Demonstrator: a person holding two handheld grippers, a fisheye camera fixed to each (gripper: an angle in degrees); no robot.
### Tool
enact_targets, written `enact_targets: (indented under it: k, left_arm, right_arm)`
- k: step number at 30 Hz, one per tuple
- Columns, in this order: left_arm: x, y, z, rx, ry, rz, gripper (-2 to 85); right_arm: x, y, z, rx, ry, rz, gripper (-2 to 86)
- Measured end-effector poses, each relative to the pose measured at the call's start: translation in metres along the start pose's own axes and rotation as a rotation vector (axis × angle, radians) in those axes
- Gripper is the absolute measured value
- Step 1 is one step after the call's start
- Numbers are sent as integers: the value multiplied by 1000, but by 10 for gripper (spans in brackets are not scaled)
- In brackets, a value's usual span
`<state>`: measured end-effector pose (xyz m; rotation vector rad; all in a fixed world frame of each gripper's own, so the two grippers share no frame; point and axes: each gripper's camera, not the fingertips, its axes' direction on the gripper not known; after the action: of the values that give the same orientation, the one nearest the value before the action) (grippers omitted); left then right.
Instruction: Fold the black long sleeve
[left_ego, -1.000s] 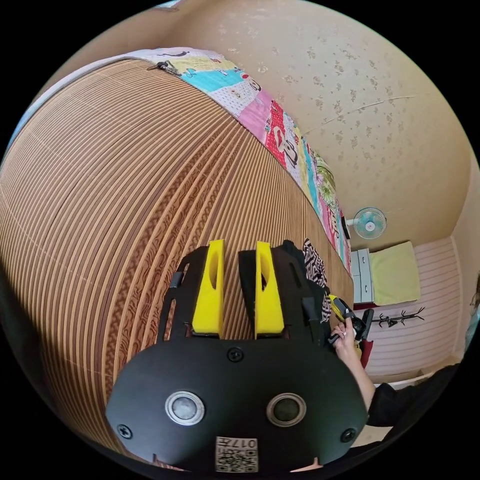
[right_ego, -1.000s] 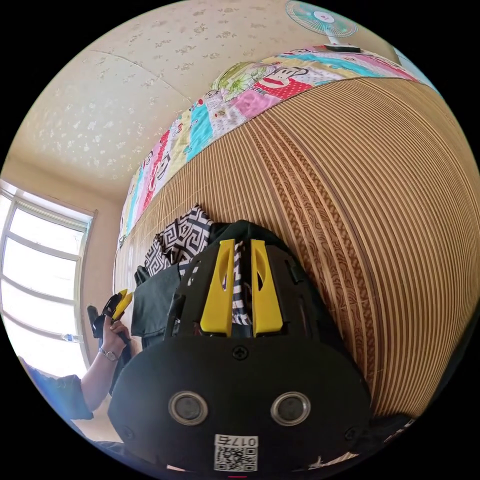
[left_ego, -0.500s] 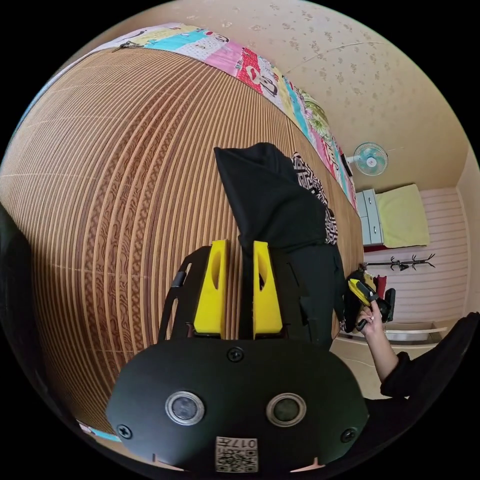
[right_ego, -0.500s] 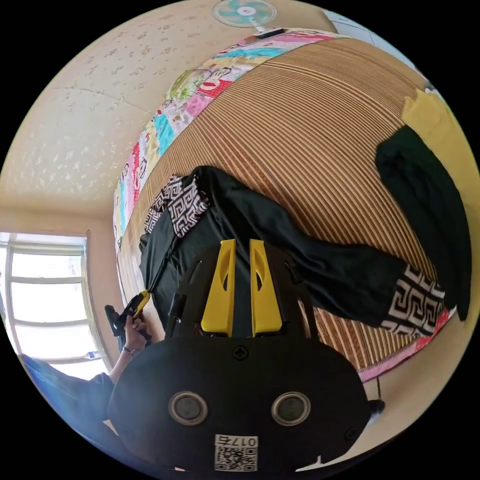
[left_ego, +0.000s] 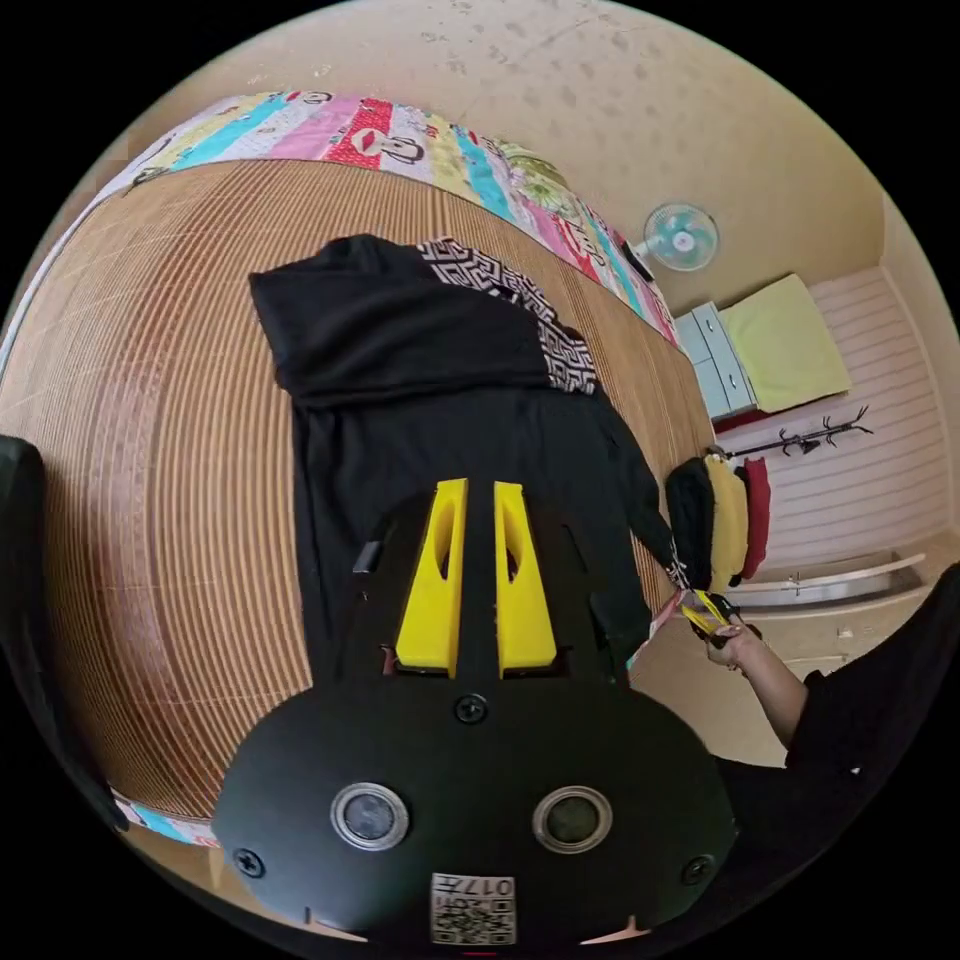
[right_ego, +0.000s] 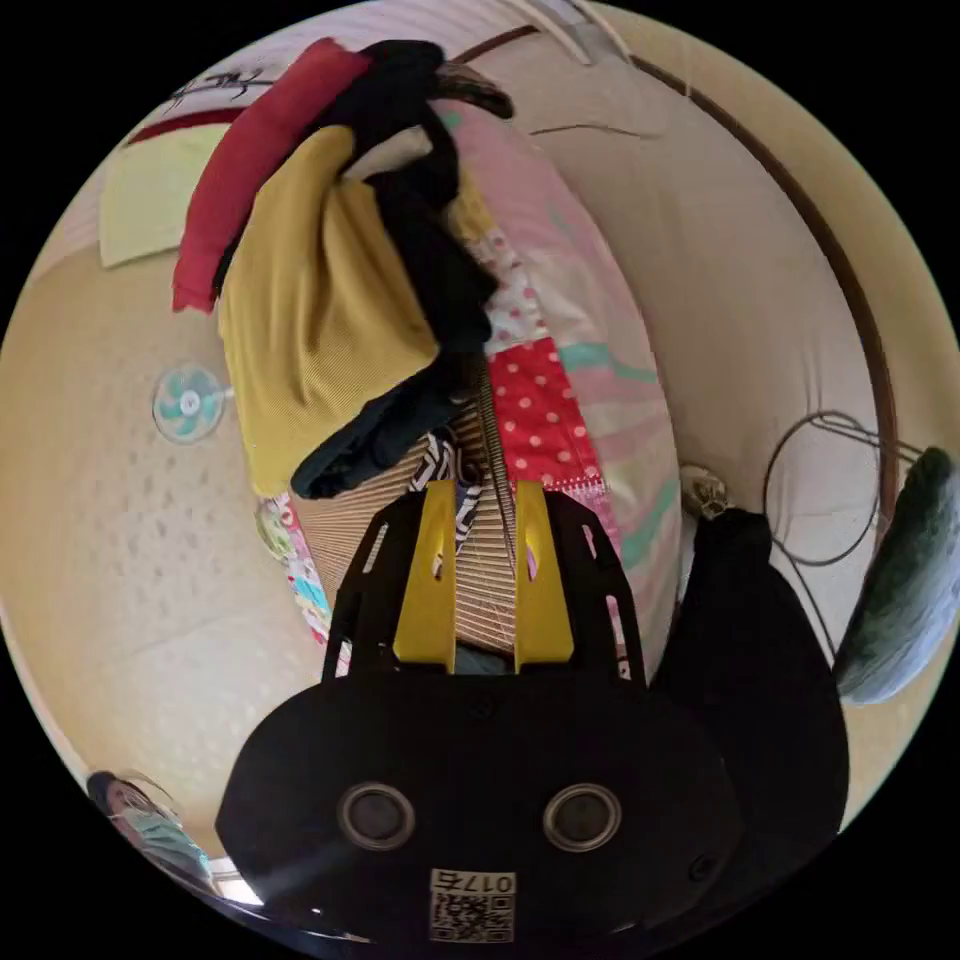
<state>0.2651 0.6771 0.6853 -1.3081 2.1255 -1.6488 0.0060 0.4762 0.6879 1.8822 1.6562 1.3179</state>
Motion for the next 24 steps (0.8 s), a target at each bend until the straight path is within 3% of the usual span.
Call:
enact_targets:
  k: [3,6,12,20,24]
  left_arm:
    - [48,1,56,-94,124,147,52]
    - [95,3,109,-208,213,328,54]
    - [166,17,190,-305,181,652,5]
    - [206,3,305,-403,306,572,74]
    - [228,-16,361,-420,389,497,113]
  right_arm:
    - [26,-1,6,6,-110,-23,93]
    - [25,-5,18,-14,-81,-238,97]
    - [2,34,49,-126,207,-737,54]
    - [-7,111,33,-134,231,-1205,35]
    - [-5,136,32,-171,202,-1322,34]
